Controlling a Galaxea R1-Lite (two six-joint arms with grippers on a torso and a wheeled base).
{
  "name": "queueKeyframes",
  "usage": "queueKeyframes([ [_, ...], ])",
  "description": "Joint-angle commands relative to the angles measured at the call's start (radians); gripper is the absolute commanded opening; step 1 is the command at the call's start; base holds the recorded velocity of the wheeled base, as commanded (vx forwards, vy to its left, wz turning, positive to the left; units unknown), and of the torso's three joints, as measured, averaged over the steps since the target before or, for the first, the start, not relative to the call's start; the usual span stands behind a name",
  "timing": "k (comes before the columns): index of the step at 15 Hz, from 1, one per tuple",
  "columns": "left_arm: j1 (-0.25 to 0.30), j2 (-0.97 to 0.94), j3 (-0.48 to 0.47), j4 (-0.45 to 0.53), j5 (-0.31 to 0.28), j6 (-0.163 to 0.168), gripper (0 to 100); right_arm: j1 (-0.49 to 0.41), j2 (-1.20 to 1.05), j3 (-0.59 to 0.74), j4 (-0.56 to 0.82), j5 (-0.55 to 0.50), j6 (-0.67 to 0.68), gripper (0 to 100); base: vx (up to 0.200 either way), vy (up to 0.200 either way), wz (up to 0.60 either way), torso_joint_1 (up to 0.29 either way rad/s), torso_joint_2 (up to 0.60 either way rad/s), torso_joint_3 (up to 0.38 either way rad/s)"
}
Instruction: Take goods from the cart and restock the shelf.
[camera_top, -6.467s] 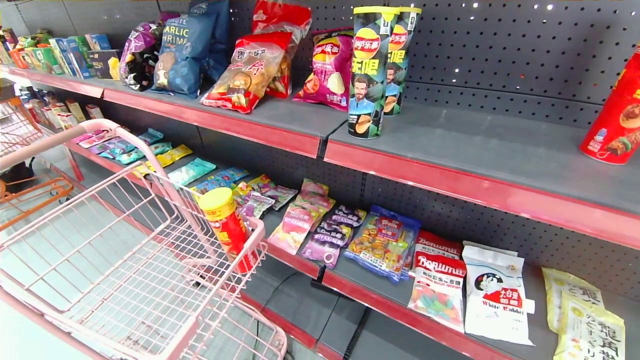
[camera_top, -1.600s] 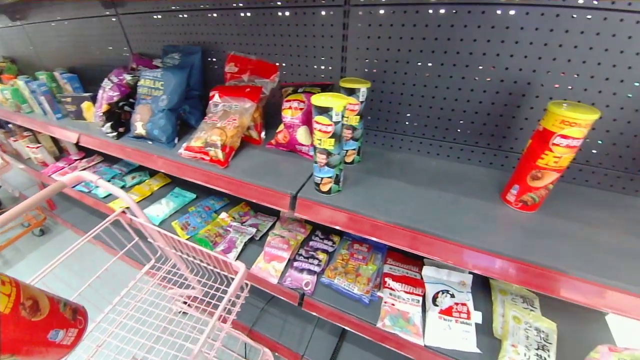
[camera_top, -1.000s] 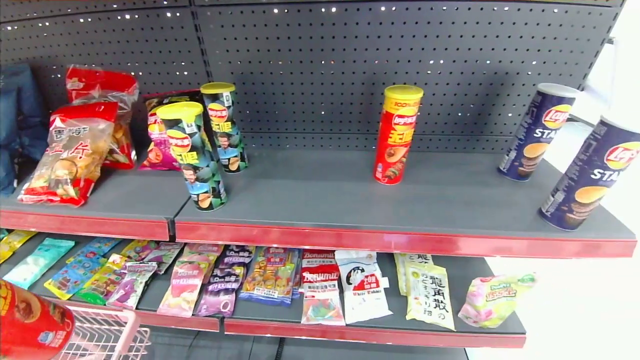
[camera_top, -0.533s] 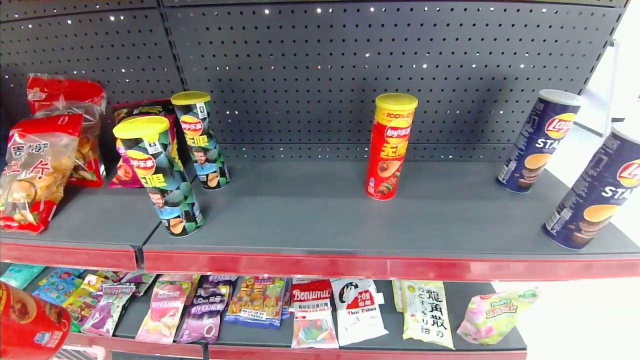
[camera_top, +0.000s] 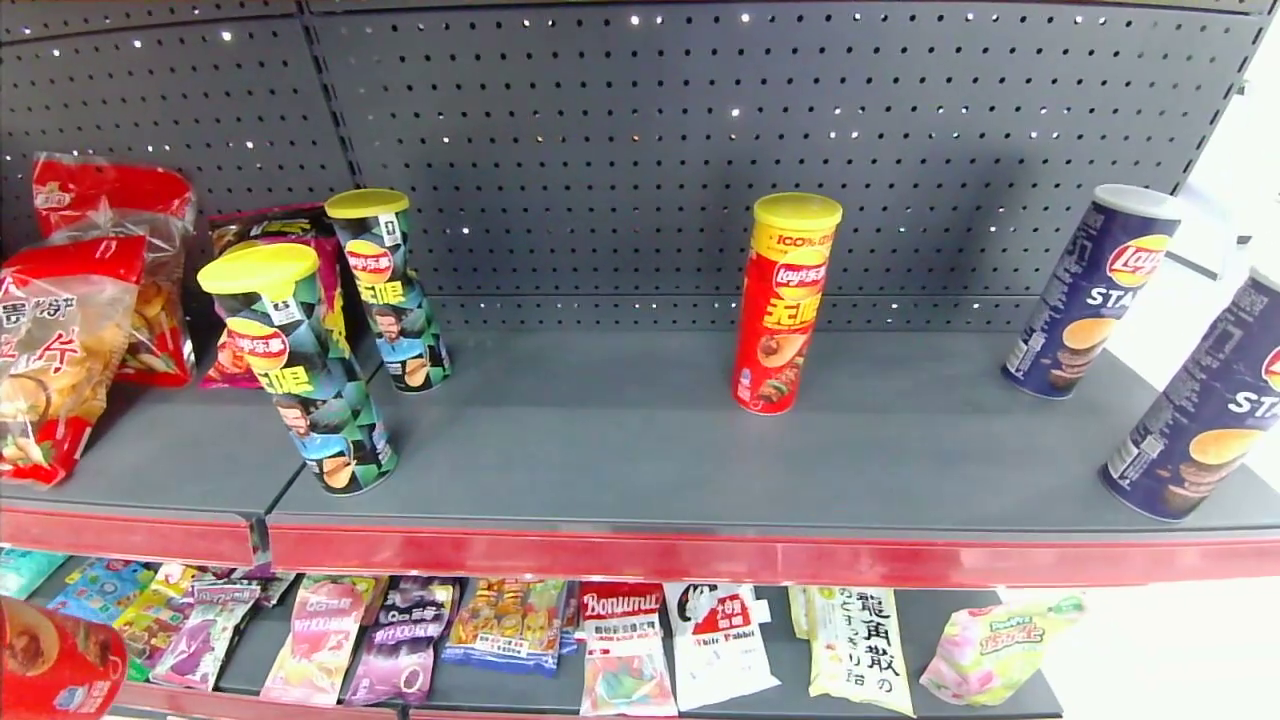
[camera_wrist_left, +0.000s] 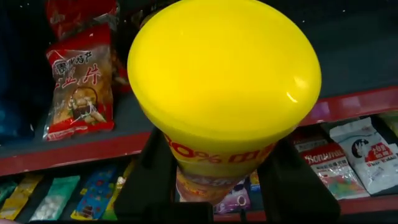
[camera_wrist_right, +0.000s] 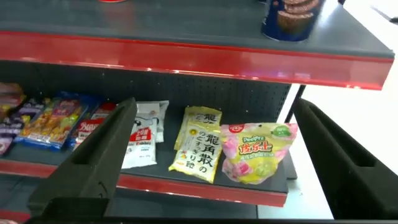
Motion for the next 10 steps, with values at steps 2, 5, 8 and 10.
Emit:
queueKeyframes([
  [2, -0.008, -0.05, -0.007, -0.003, -0.084, -0.104, 0, 0.002, 0.01, -0.045, -0.015, 0.085, -0.005, 100, 0.0, 0.0, 0.0, 0.0, 0.0, 0.0],
  [5, -0.007, -0.021, -0.024, 0.0, -0.092, -0.152, 0, 0.045, 0.399, -0.395, 0.007, 0.293, 0.063, 100, 0.0, 0.0, 0.0, 0.0, 0.0, 0.0],
  [8, -0.033, 0.019, -0.025, -0.001, -0.159, -0.222, 0, 0.099, 0.655, -0.524, 0.002, 0.351, -0.04, 100, 0.0, 0.0, 0.0, 0.0, 0.0, 0.0],
  [10, -0.039, 0.024, -0.028, 0.0, -0.188, -0.245, 0, 0.183, 0.727, -0.547, 0.002, 0.349, -0.042, 100, 0.0, 0.0, 0.0, 0.0, 0.0, 0.0],
])
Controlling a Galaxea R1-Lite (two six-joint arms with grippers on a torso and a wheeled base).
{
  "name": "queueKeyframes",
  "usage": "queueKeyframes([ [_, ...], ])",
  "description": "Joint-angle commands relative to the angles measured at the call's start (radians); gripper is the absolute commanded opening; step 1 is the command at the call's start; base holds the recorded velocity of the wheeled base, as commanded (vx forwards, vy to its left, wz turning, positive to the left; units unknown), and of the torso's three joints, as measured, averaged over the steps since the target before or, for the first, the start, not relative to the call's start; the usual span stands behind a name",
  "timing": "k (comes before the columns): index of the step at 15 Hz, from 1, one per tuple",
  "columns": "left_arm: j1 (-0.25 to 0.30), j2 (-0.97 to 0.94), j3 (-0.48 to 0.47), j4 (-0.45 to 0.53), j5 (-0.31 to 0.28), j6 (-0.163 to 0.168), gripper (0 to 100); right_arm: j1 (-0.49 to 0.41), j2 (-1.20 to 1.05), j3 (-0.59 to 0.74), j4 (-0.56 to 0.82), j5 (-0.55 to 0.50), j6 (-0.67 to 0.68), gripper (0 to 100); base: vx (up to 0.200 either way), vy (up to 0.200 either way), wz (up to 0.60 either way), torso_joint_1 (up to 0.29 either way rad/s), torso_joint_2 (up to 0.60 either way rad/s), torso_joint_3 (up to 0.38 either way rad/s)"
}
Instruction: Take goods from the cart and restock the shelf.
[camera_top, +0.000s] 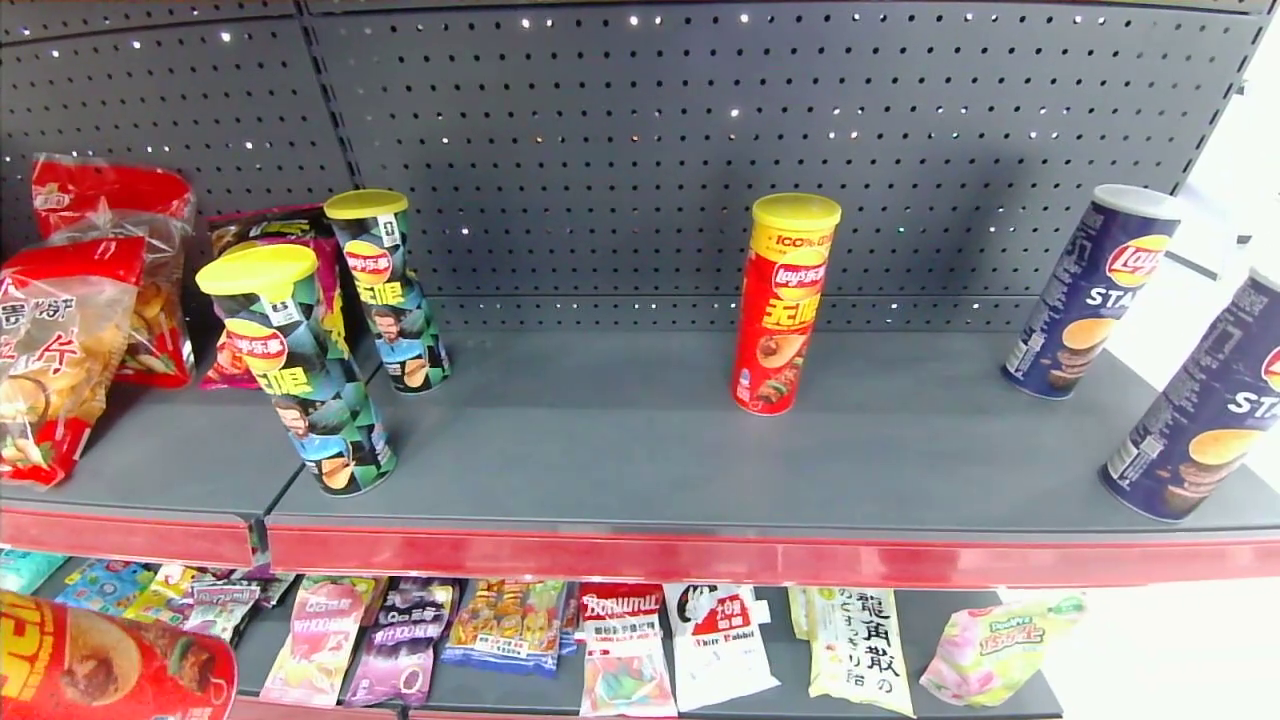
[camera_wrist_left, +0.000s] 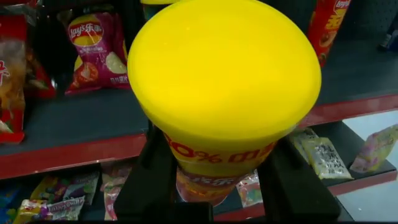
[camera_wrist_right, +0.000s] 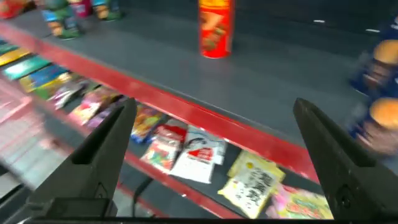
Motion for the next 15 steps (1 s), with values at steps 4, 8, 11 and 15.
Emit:
queueKeyframes([
  [4, -0.009, 0.058, -0.015, 0.05, -0.017, -0.002, 0, 0.175, 0.461, -0.182, -0.077, 0.024, -0.013, 100, 0.0, 0.0, 0.0, 0.0, 0.0, 0.0],
  [8, -0.012, 0.055, -0.015, 0.077, -0.035, -0.002, 0, 0.224, 0.752, -0.245, -0.341, 0.031, -0.013, 100, 0.0, 0.0, 0.0, 0.0, 0.0, 0.0],
  [11, -0.01, 0.053, -0.013, 0.079, -0.034, -0.002, 0, 0.243, 0.907, -0.348, -0.375, 0.027, -0.013, 100, 0.0, 0.0, 0.0, 0.0, 0.0, 0.0],
  [15, -0.01, 0.053, -0.015, 0.079, -0.034, -0.001, 0, 0.244, 1.035, -0.464, -0.378, 0.021, -0.017, 100, 0.0, 0.0, 0.0, 0.0, 0.0, 0.0],
])
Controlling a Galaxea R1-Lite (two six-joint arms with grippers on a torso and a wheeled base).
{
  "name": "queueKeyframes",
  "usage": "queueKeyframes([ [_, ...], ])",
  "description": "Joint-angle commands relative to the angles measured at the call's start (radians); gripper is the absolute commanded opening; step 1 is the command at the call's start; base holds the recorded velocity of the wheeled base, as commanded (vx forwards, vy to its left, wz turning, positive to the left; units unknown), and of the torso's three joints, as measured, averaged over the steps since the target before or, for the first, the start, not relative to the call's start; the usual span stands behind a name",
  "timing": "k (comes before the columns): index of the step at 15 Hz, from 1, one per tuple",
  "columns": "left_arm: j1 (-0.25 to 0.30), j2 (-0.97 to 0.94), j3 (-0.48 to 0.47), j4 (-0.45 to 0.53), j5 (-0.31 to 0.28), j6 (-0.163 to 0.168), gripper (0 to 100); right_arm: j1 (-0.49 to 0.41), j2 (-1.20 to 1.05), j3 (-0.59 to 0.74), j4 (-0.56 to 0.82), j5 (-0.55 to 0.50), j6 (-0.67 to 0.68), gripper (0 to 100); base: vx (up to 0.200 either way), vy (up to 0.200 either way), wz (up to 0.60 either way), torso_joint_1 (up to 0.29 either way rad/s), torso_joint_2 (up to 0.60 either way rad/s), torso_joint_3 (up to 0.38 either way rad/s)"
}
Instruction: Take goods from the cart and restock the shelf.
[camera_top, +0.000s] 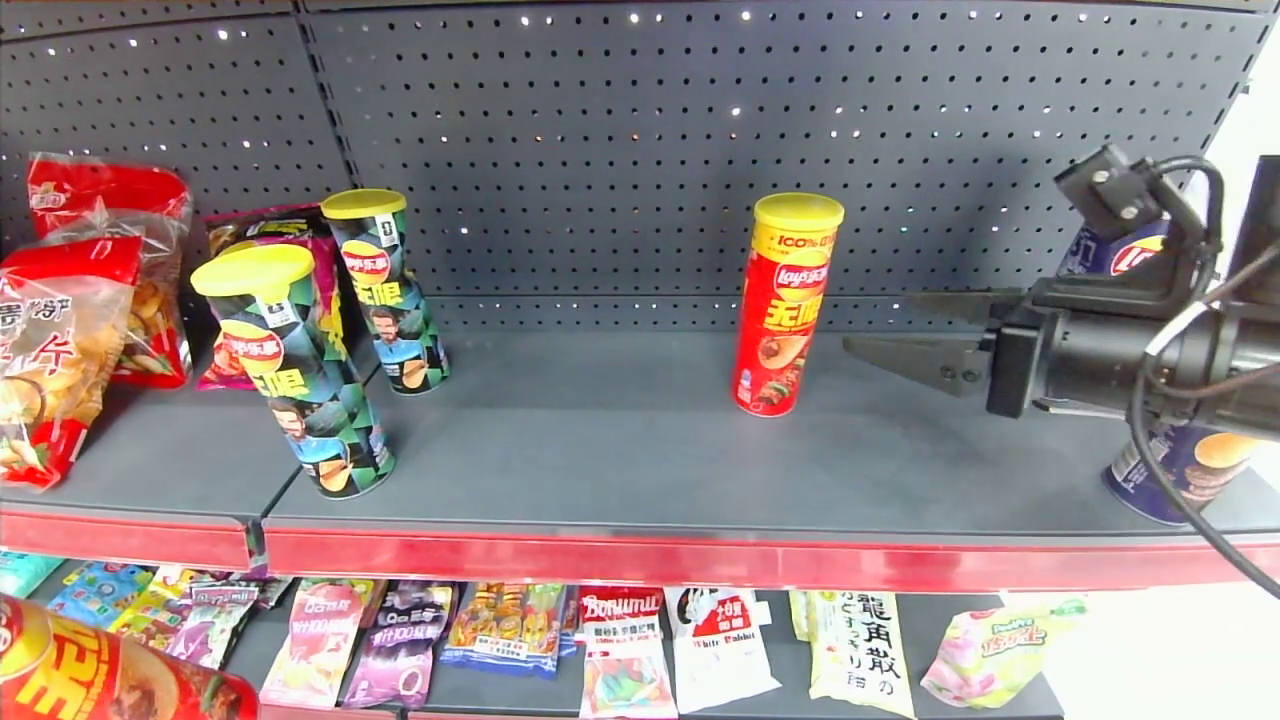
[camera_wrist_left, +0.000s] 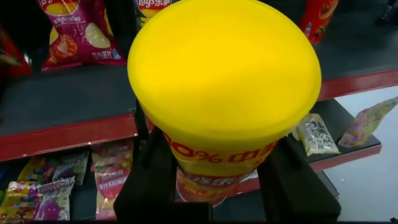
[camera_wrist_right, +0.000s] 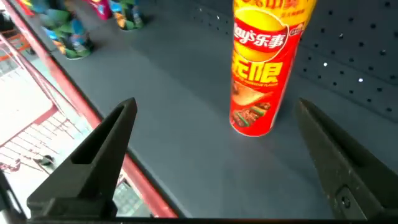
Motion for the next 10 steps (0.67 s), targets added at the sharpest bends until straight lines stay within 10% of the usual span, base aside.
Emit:
queueKeyframes([
  [1, 0.0, 0.008, 0.0, 0.0, 0.0, 0.002, 0, 0.004, 0.109, -0.047, -0.008, -0.006, -0.002, 100, 0.0, 0.0, 0.0, 0.0, 0.0, 0.0],
  [10, 0.0, 0.012, 0.001, 0.0, 0.0, 0.006, 0, 0.003, 0.284, -0.173, -0.121, -0.09, 0.003, 100, 0.0, 0.0, 0.0, 0.0, 0.0, 0.0],
])
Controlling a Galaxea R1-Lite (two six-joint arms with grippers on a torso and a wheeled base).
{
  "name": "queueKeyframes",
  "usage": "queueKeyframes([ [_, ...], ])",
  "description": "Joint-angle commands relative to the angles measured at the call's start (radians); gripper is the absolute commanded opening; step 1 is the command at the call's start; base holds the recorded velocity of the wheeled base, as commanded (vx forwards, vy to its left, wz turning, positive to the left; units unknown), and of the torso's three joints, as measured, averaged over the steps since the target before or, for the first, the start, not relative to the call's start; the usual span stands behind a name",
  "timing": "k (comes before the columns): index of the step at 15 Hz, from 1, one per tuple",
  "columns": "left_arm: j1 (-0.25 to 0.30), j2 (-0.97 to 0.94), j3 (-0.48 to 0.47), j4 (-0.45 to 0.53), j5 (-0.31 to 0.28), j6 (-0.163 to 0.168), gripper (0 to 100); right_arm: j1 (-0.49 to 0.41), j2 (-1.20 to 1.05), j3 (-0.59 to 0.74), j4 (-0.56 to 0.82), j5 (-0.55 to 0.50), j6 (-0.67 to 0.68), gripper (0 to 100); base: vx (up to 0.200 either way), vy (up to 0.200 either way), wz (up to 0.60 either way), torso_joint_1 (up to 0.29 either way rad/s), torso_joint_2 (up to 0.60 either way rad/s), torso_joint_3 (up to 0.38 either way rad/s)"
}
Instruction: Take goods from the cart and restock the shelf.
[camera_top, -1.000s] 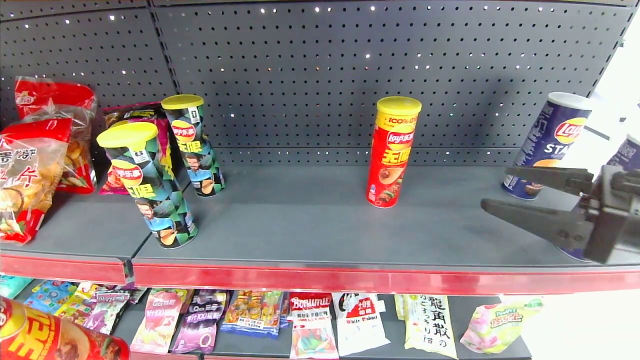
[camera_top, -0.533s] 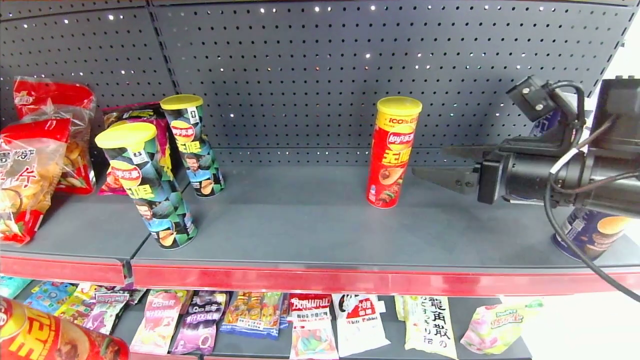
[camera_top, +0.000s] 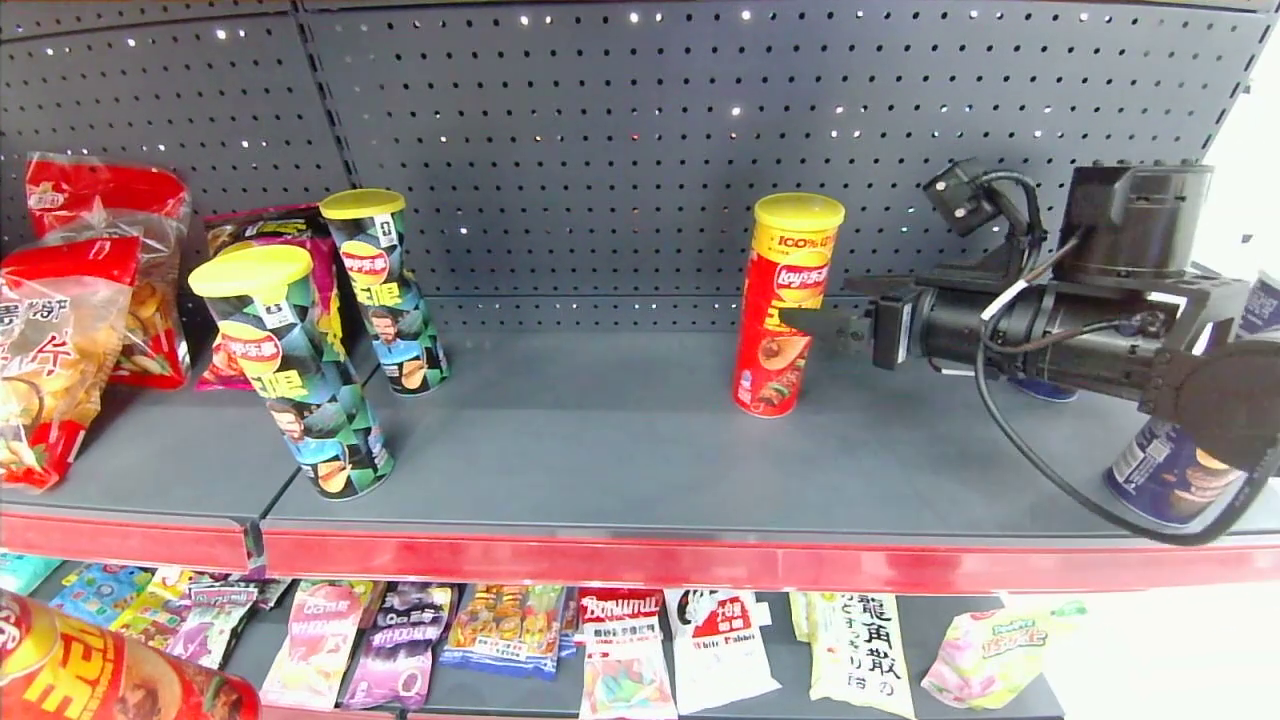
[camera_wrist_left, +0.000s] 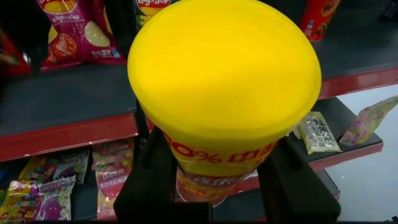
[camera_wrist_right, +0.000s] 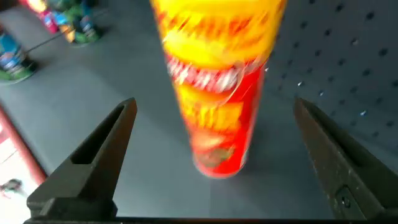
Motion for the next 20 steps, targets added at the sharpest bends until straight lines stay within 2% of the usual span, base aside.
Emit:
queueKeyframes([
  [1, 0.0, 0.003, 0.0, 0.0, 0.0, 0.0, 0, 0.001, 0.045, -0.041, 0.0, -0.008, -0.001, 100, 0.0, 0.0, 0.0, 0.0, 0.0, 0.0],
  [14, 0.0, -0.002, -0.003, 0.0, 0.002, 0.0, 0, 0.046, 0.162, -0.197, -0.001, -0.073, -0.002, 100, 0.0, 0.0, 0.0, 0.0, 0.0, 0.0],
  [15, 0.0, -0.003, -0.003, 0.0, 0.002, 0.0, 0, 0.053, 0.164, -0.199, -0.001, -0.076, -0.002, 0, 0.0, 0.0, 0.0, 0.0, 0.0, 0.0],
  [18, 0.0, -0.003, -0.001, 0.0, 0.0, 0.0, 0, 0.073, 0.17, -0.193, 0.0, -0.099, -0.001, 0, 0.0, 0.0, 0.0, 0.0, 0.0, 0.0],
  [20, 0.0, -0.003, 0.0, 0.0, 0.002, 0.0, 0, 0.113, 0.151, -0.19, 0.0, -0.154, 0.001, 0, 0.0, 0.0, 0.0, 0.0, 0.0, 0.0],
])
